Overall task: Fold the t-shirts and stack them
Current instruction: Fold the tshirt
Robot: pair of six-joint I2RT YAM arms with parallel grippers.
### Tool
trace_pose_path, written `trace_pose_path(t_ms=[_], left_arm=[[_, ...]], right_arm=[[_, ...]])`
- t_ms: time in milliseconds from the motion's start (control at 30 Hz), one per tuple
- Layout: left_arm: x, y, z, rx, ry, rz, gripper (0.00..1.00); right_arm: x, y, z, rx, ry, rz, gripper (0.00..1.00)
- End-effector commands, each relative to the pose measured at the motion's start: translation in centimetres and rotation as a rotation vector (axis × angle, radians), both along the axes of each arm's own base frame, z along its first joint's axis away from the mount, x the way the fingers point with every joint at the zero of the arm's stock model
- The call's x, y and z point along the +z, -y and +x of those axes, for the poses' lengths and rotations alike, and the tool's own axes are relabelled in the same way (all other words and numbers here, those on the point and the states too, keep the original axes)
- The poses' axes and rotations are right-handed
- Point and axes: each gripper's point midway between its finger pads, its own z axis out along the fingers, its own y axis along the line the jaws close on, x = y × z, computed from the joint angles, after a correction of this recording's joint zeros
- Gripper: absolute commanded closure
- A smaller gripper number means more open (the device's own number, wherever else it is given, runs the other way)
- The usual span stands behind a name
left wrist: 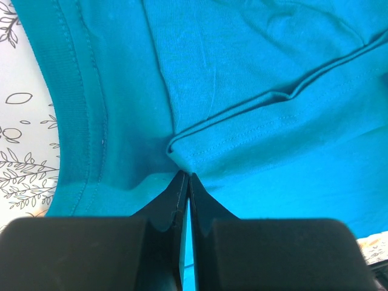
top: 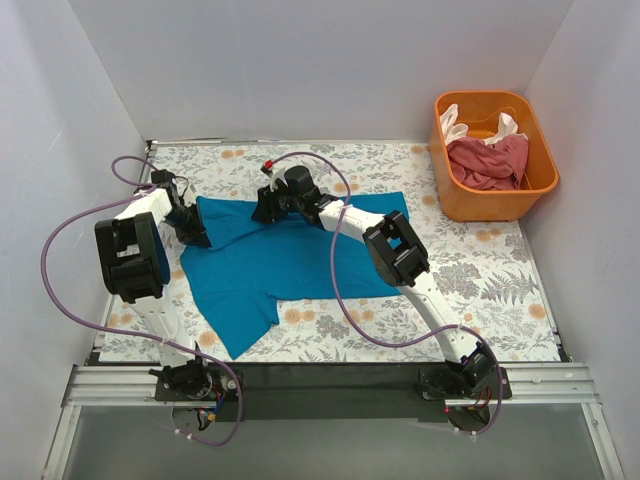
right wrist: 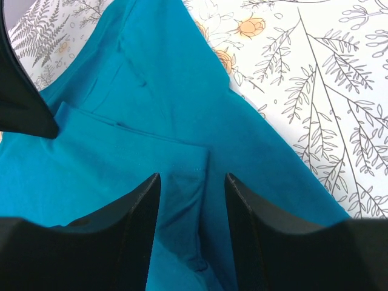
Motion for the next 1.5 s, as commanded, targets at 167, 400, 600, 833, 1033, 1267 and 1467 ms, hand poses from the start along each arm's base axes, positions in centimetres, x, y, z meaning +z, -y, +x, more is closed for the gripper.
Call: trace_pose_path(t_ms=[167,400,600,833,1033,1267,1467], left_arm=[[2.0,-0.2,1.0,-0.004,0.072,0.003,1.0],[3.9,0.2,1.8,-0.028,0.131,-0.017,1.0],[6.1,0.5,1.8,-0.065,0.197,-0.013,1.0],[8.0,0.8,0.6,-0.116,0.242,0.0,1.0],[9.3,1.3,-0.6,-0.148,0.26,-0.01,1.0],[10.4,1.3,-2.4,-0.182,0.27,0.021,1.0],[10.2,1.1,-4.2,-0.193,0.246,0.046,1.0]], right_arm=[[0.5,-0.6,-0.5,0.035,-0.003,0.045,0.65],[1.1,-0.6,-1.9,0.102,-0.015,0.059,0.99],[3.9,-0.5,-1.3,0.102,0.008,0.101,0.99],[6.1,-0.1,-1.5,0.114,0.016,0.142,0.99],[7.2,0.3,-2.3,0.137,0.022,0.163,0.99],[8.4,0.9,-3.0,0.156,0.012,0.183,0.99],[8.3,1.3,-4.1,0.183,-0.005,0.181,0.99]])
